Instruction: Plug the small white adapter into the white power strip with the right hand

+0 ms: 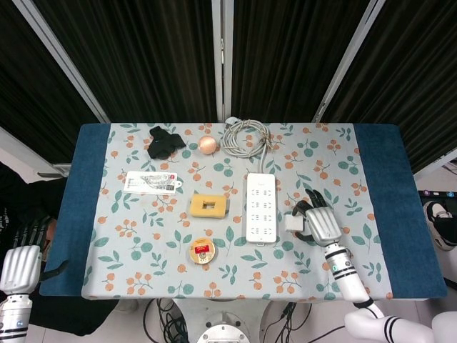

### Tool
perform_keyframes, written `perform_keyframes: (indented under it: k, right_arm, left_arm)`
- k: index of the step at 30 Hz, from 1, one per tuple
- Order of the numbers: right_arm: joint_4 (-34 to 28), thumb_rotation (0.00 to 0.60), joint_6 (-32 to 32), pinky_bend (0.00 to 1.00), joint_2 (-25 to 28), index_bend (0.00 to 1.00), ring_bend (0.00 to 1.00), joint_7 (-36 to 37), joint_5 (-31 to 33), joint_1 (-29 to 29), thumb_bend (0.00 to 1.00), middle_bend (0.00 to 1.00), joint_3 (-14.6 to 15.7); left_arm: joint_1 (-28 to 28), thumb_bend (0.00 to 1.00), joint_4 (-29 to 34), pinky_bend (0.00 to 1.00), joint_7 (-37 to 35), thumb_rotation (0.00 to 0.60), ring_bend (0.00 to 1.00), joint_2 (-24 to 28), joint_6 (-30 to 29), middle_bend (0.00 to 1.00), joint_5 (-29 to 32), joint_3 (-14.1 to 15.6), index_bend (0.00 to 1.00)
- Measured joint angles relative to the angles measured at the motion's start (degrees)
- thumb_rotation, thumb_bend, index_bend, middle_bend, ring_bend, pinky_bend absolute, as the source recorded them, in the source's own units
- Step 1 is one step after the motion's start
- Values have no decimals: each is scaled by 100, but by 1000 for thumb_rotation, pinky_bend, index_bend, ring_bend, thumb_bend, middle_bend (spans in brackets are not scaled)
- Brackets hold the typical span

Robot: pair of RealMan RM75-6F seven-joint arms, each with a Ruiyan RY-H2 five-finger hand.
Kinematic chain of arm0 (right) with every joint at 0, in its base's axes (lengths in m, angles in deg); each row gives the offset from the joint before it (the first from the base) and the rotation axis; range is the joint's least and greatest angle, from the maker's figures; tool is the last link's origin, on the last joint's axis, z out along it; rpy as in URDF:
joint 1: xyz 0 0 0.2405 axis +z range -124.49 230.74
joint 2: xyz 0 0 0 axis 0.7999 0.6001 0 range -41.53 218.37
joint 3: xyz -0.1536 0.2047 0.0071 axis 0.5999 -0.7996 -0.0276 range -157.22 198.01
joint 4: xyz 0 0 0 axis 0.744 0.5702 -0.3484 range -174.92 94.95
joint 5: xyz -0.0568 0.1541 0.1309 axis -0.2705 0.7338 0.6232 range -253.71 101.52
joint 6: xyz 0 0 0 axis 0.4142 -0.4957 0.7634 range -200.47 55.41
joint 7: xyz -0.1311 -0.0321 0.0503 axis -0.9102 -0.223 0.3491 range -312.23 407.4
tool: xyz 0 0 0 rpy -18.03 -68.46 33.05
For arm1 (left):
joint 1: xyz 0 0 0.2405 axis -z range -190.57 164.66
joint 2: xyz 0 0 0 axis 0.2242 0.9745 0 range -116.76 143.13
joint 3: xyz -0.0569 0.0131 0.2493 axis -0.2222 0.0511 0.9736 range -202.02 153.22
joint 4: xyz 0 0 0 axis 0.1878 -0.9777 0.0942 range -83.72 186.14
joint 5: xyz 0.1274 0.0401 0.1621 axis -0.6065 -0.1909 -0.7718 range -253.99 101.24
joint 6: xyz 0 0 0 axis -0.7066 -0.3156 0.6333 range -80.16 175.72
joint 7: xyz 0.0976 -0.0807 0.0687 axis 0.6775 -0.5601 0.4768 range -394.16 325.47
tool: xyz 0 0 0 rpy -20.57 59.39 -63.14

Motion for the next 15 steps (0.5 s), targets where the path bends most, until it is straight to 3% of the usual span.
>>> perform_keyframes:
  k: [15]
  right_arm:
    - [262,600,228,0,-128,450,0,-89,-5,15,83,320,-34]
  left_arm:
    - [19,137,-8,0,-33,600,0,-2,48,31,-1,11,63]
